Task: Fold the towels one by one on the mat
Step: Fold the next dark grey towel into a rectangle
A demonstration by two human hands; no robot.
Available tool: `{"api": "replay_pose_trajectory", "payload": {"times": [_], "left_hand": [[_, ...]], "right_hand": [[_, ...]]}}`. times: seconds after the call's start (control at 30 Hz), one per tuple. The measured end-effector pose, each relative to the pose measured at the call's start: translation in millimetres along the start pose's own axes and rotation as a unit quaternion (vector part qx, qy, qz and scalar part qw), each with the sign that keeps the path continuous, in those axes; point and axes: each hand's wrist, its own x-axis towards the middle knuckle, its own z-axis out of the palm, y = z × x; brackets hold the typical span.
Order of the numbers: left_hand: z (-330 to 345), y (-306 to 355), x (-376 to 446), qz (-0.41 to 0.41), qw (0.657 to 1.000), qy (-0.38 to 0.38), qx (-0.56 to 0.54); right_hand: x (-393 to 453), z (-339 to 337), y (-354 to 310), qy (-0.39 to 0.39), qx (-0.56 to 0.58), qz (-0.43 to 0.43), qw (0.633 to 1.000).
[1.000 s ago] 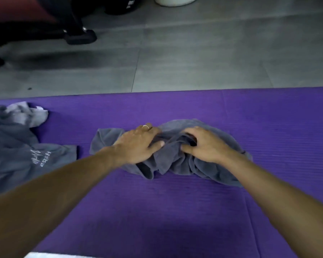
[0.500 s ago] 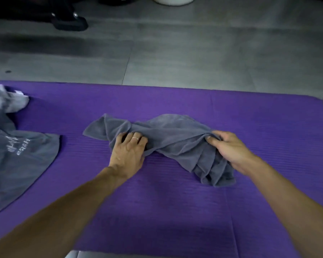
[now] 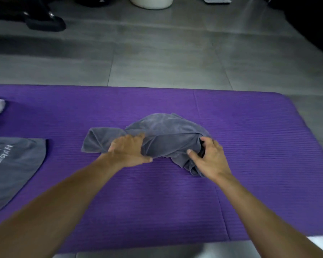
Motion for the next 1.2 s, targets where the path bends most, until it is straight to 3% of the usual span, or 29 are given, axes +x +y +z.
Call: {"api": "replay_pose_trajectory", "payload": {"times": [0.1,0.2,0.3,0.4,0.47,0.57,0.73,0.8,0.87,0.97,1.07,1.13,1.2], "left_hand": [[15,-5,-2,0.012,0.998,0.061,-0.003],[11,-32,-21,0.020,0.997,0.050,0.051],[4,-81,-44,-0.015,0.981,-0.039,0.190],[6,-112,-63,-0.009,0.976,-0.129,0.177],[11,-99,-66,0.051,0.990,-0.067,0.115],[25,-47,-54,0.130,0.991,0.045,0.005],[50,4,-20,0.192,0.979,0.069,-0.023],[49,11,-12,0.165,0.979,0.069,-0.103],[44,16,-7,0.145,0.965,0.080,-0.202],[41,7,-10,0.129,0.953,0.108,-0.254],[40,-18,-16,0.088,0.977,0.152,-0.122],[41,-36,-18,0.061,0.989,0.131,0.039],[42,-50,-20,0.049,0.987,0.088,0.127]], "right_hand": [[6,6,-6,0.086,-0.001,0.040,0.995],[9,8,-17,0.137,-0.049,0.010,0.989],[9,22,-41,0.108,-0.010,-0.060,0.992],[7,38,-58,0.011,0.014,-0.140,0.990],[4,46,-58,-0.012,-0.025,-0.167,0.986],[-4,42,-44,0.046,-0.047,-0.133,0.989],[-45,29,-2,0.159,-0.111,-0.122,0.973],[-65,31,-2,0.117,-0.089,-0.051,0.988],[-66,45,-2,0.015,-0.038,0.095,0.995],[-54,65,-11,-0.061,0.125,0.254,0.957],[-53,74,-21,-0.045,0.182,0.255,0.949],[-57,72,-20,-0.002,0.190,0.245,0.951],[-58,56,-7,0.077,0.204,0.267,0.939]]}}
